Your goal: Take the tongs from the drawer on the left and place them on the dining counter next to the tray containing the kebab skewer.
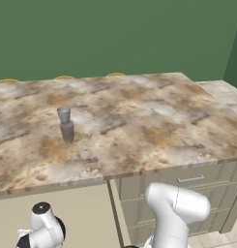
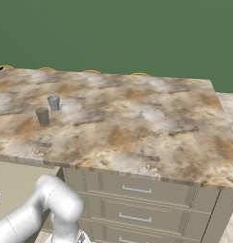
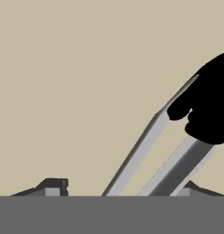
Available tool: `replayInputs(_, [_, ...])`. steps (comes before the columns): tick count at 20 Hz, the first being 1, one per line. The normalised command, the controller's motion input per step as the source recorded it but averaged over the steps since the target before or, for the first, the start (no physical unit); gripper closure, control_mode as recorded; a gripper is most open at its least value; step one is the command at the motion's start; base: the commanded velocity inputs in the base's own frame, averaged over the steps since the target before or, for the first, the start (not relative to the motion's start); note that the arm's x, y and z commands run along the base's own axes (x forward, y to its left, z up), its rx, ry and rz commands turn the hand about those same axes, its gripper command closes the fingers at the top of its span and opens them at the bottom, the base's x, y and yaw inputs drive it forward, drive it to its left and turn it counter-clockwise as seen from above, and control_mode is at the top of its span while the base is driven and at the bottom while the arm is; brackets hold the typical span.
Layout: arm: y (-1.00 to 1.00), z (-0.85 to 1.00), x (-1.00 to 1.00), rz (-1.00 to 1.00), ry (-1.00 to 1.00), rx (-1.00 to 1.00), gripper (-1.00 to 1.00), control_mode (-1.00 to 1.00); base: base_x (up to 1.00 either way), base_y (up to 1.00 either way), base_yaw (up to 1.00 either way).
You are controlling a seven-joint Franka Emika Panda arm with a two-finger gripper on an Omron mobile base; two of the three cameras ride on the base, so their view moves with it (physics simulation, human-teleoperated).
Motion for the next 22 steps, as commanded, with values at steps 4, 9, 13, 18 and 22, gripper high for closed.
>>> replayInputs(4, [0.0,0.0,-0.04,0.0,0.0,0.0,1.0,-1.0,0.0,0.0,0.0])
replayInputs(9, [-0.15,0.41,-0.33,0.0,-0.15,0.06,1.0,-1.0,0.0,0.0,0.0])
replayInputs(13, [-0.27,1.0,-0.22,0.0,-0.28,0.12,1.0,-1.0,0.0,0.0,0.0])
replayInputs(18, [-0.36,1.0,-0.07,0.0,-0.25,0.08,1.0,-1.0,0.0,0.0,0.0])
replayInputs(22, [-0.36,1.0,0.0,0.0,-0.23,0.01,1.0,-1.0,0.0,0.0,0.0])
